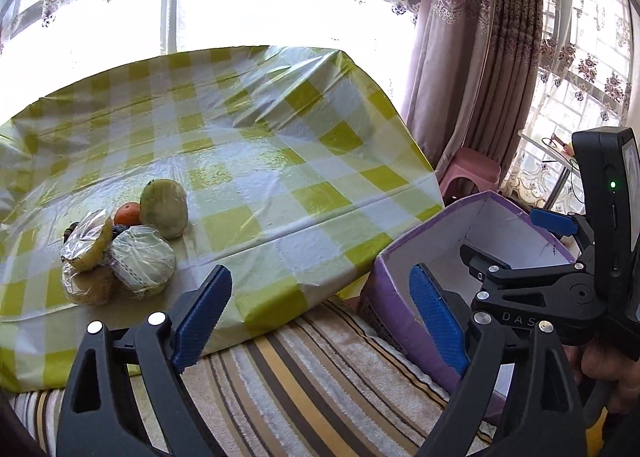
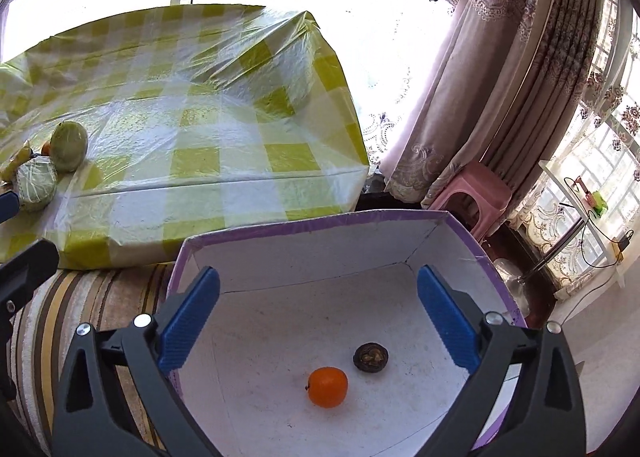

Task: Organize fruits
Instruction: 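Carry both fruits over the white box and open both tools to drop them, then grasp the wrapped green cabbage with the right tool while the left grasps a wrapped round item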

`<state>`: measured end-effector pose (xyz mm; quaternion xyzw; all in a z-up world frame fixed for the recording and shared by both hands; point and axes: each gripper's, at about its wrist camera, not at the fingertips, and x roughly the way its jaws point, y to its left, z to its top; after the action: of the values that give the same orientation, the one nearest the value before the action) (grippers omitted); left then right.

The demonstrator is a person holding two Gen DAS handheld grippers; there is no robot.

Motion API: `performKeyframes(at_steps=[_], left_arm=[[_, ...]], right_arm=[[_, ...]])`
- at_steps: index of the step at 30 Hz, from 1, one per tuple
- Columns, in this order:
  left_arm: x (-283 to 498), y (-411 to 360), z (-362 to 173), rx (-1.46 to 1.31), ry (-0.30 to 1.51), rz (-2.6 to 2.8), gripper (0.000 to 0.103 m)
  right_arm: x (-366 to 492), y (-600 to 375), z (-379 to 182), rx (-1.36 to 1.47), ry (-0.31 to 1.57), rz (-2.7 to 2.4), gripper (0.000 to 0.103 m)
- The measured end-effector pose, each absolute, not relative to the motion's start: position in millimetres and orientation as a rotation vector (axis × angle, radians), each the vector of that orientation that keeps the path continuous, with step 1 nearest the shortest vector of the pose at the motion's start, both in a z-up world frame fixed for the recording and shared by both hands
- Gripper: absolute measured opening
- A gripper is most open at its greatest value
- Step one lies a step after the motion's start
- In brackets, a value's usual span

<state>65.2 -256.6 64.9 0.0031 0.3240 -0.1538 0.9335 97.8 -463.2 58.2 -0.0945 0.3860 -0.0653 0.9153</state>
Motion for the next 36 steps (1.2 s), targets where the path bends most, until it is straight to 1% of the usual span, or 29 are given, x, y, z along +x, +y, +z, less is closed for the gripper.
performKeyframes(at_steps=[9, 21, 22, 26, 29, 36], left_arm=[[67, -203, 73, -0.096, 0.626, -0.246, 0.087], [74, -98, 73, -0.222, 0.624, -0.04, 0.085], [74, -89, 72, -0.239, 0.626, -0.027, 0.085], [78, -56, 64, -0.341, 0.645, -0.024, 0.077], [84, -52, 60, -0.354, 0.658, -0.043, 0.076], [113, -63, 58, -0.314, 0.672, -0.152, 0.075]], right_arm=[[102, -436, 62, -0.21, 0.788, -0.096, 0.099], [124, -364, 62, -0.069, 0.782, 0.13, 0.099], [125, -357, 61, -0.06, 0.78, 0.147, 0.099], [131, -329, 57, 0.0, 0.786, 0.239, 0.099], [137, -308, 50, 0.035, 0.8, 0.31, 0.099], [148, -261, 39, 0.011, 0.813, 0.412, 0.099]])
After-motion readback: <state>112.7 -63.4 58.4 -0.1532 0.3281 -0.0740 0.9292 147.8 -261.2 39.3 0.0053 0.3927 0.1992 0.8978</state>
